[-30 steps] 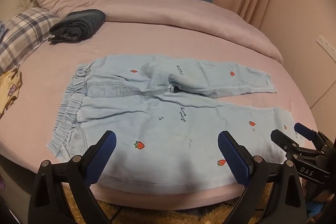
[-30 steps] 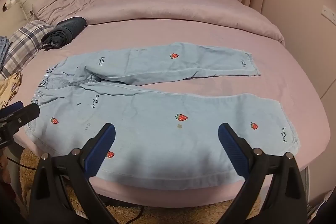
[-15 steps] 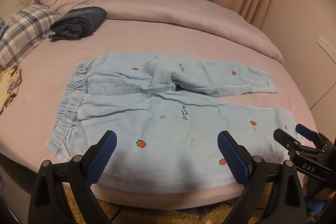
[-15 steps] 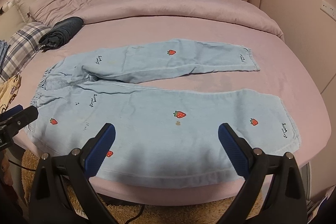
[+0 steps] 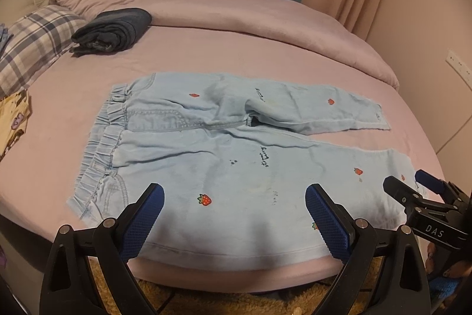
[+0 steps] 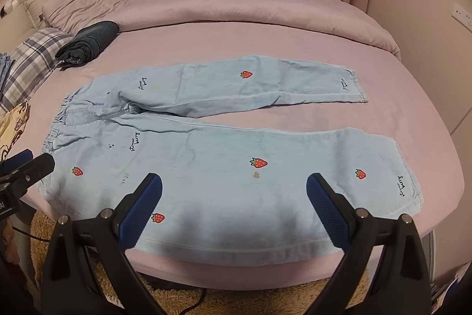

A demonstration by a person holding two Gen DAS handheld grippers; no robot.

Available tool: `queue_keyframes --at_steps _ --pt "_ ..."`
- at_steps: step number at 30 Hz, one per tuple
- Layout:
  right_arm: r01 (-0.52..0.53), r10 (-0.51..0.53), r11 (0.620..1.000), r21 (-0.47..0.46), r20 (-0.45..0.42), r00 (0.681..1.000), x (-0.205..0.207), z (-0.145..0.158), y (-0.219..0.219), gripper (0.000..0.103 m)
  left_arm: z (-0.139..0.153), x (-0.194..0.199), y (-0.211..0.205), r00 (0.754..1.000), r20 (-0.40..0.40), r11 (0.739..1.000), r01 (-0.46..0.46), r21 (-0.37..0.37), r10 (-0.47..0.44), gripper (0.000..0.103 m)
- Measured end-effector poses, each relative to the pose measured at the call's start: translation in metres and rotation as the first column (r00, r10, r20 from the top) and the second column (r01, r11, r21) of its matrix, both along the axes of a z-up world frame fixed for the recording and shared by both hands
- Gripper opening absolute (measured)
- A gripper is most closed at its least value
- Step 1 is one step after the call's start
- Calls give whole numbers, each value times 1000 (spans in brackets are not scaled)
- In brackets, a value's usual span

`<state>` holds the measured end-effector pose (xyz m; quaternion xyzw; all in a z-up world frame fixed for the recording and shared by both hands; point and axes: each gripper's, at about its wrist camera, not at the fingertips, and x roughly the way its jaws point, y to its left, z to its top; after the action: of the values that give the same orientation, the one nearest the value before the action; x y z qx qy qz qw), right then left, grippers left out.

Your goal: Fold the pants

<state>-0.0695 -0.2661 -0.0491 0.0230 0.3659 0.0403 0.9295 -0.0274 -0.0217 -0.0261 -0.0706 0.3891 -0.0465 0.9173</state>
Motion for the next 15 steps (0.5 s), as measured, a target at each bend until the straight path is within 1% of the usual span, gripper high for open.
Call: queue_keyframes --at_steps 1,2,7,11,15 --pt "-1 1 1000 -3 4 1000 -1 1 1 99 0 0 0 1000 -1 1000 3 -1 -3 97" --pt "-2 2 1000 -4 -11 1000 -1 1 2 99 -1 1 0 1000 -4 1000 6 -1 -6 97" --pt "6 -6 1000 -3 -16 1000 -2 2 2 99 -5 3 -6 1000 -14 998 15 53 -14 97" --pt "13 -13 1000 0 -24 1000 -2 0 0 99 -8 4 -8 999 -34 998 33 49 -31 97" --pt "19 -19 1000 10 -31 999 -2 -3 -5 99 -10 5 -12 998 -44 997 44 63 -41 97"
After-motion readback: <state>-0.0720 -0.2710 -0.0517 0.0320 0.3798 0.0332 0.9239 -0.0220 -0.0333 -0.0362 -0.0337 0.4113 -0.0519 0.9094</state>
